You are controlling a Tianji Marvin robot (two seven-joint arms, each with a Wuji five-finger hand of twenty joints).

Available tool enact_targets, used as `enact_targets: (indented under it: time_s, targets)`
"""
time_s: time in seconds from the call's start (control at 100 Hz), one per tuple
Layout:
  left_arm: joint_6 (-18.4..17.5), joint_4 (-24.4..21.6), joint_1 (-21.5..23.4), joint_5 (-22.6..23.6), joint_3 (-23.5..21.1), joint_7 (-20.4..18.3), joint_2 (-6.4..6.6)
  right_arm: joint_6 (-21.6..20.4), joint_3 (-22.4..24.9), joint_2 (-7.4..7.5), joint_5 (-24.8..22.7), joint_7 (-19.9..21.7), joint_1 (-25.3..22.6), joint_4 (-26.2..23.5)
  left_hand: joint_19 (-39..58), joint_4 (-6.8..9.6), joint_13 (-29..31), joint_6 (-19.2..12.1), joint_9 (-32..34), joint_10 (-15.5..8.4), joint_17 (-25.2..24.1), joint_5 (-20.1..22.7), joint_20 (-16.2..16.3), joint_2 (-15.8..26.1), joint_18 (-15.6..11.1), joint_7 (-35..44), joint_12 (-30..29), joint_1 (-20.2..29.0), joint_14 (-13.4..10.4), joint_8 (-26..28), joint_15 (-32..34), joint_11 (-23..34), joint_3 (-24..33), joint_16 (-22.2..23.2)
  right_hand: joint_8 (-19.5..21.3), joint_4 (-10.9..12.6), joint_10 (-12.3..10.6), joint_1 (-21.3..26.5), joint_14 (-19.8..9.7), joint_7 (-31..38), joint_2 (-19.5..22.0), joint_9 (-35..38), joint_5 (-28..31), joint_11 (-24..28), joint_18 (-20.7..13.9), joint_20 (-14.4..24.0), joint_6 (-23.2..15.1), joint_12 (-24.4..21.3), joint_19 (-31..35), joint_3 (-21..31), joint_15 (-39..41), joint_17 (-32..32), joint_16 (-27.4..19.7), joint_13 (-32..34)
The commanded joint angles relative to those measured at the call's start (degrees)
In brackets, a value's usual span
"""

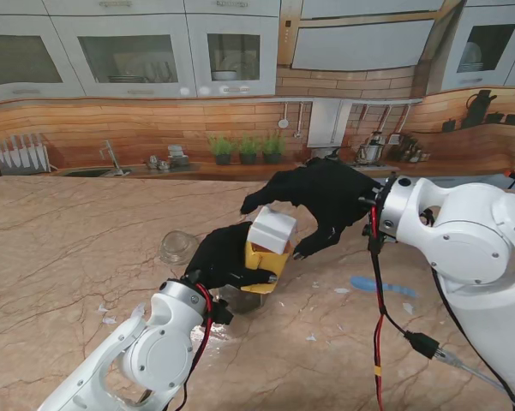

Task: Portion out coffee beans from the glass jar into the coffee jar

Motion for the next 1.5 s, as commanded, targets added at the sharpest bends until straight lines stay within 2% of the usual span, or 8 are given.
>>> enact_targets:
  time_s: [0.0,0.18,0.51,0.93,1.01,1.15,1.34,1.49]
  targets:
    - [0.2,-0.3,0.3,-0.2,0.2,0.2,-0.44,0.9,0.2,-0.3,-0.7,-1.6,-1.0,-0.7,14.3,6.07,0.4,-16.4,10.3,-6.9,-0.7,5.1,-0.2,9.2,-8.7,15.7,3.1,11.6,0.2,3.7,0.4,5.2,12.6,0.4,1.7,-2.1,1.6,-7.0,1.6,0.6,-2.4,0.5,2.1,-0.8,2.1,2.2,5.1,0.2,1.7,3.2,0.6,-0.2,1.3,0.0]
    - [0.0,-0.3,0.2,-0.2,0.2,0.4,-0.48,4.0,-0.5,-2.13,-9.1,-10.1,-3.0,-0.2,14.3,6.06,0.4,-16.5,10.3,-6.9,-0.7,5.2,-0.2,9.1,-8.7,15.7,3.1,11.6,0.1,3.7,0.4,5.2,12.6,0.4,9.9,-2.0,6.0,-20.9,1.9,7.8,11.3,6.4,16.0,5.4,0.4,4.9,20.8,5.7,7.8,-0.1,7.9,8.0,5.6,4.6]
    - [-0.3,-0.2,0.2,0.0,0.2,0.5,-0.47,6.4,-4.6,-2.44,-13.2,-11.1,-1.0,1.9,14.3,6.08,0.4,-16.5,10.3,-6.9,-0.7,5.2,-0.2,9.1,-8.7,15.7,3.0,11.5,0.2,3.6,0.4,5.1,12.7,0.4,15.6,-1.3,7.7,-22.0,3.3,11.0,15.4,11.0,24.3,8.1,-0.8,3.1,20.9,7.5,10.1,-2.4,13.1,11.9,6.7,7.2]
    - [-0.4,-0.2,0.3,0.0,-0.1,0.6,-0.46,0.2,-5.3,-2.08,-15.8,-11.4,0.4,3.1,14.3,6.14,0.4,-16.5,10.3,-7.0,-0.7,5.1,-0.3,9.1,-8.7,15.7,3.0,11.5,0.2,3.7,0.4,5.1,12.7,0.4,12.7,6.6,0.8,8.9,0.4,14.4,16.5,10.1,29.4,5.7,2.6,3.3,7.0,5.9,7.1,-19.8,7.1,7.3,3.5,4.4]
    - [-0.4,-0.2,0.3,0.0,-0.2,0.5,-0.44,-1.6,-4.8,-1.83,-16.1,-10.6,0.8,2.9,14.3,6.14,0.4,-16.6,10.3,-7.1,-0.7,5.1,-0.3,9.1,-8.7,15.7,3.0,11.5,0.2,3.7,0.4,5.1,12.6,0.4,11.9,7.5,-0.8,11.3,0.0,14.5,14.8,9.0,27.7,3.4,2.3,2.9,1.0,4.7,5.2,-16.9,4.3,5.3,2.1,3.0]
    - [-0.3,-0.2,0.3,0.0,-0.1,0.3,-0.4,-4.9,-4.0,-0.95,-15.2,-6.4,2.1,2.1,14.3,6.12,0.4,-16.5,10.3,-7.1,-0.7,5.1,-0.3,9.2,-8.7,15.7,3.0,11.4,0.2,3.7,0.4,5.1,12.6,0.4,8.3,5.4,-2.3,12.6,-1.0,10.1,10.5,6.1,19.1,-0.7,1.0,1.3,-6.7,2.2,1.0,-0.8,-0.1,1.4,-0.2,0.5]
    - [-0.1,-0.2,0.3,-0.2,0.0,0.0,-0.37,-7.4,-4.2,0.1,-13.0,-1.6,4.0,1.9,14.3,6.11,0.4,-16.5,10.3,-7.0,-0.7,5.1,-0.3,9.2,-8.7,15.7,3.0,11.5,0.3,3.7,0.4,5.1,12.6,0.4,1.5,4.0,-2.9,16.5,-1.9,1.8,7.5,0.6,7.6,-3.0,-0.6,-1.3,-5.3,-0.7,-2.8,5.8,-3.2,-1.5,-2.5,-2.4]
    - [0.0,-0.3,0.3,-0.3,0.0,-0.1,-0.37,-7.4,-4.6,0.24,-12.3,-1.1,4.2,1.9,14.3,6.05,0.4,-16.4,10.4,-7.0,-0.7,5.2,-0.3,9.2,-8.7,15.7,3.0,11.5,0.3,3.6,0.4,5.1,12.6,0.3,0.2,2.8,-1.9,12.7,-1.6,-1.0,4.6,-2.0,1.1,-2.4,-0.4,-2.0,-4.4,-1.4,-3.0,2.6,-3.2,-1.5,-2.8,-3.0]
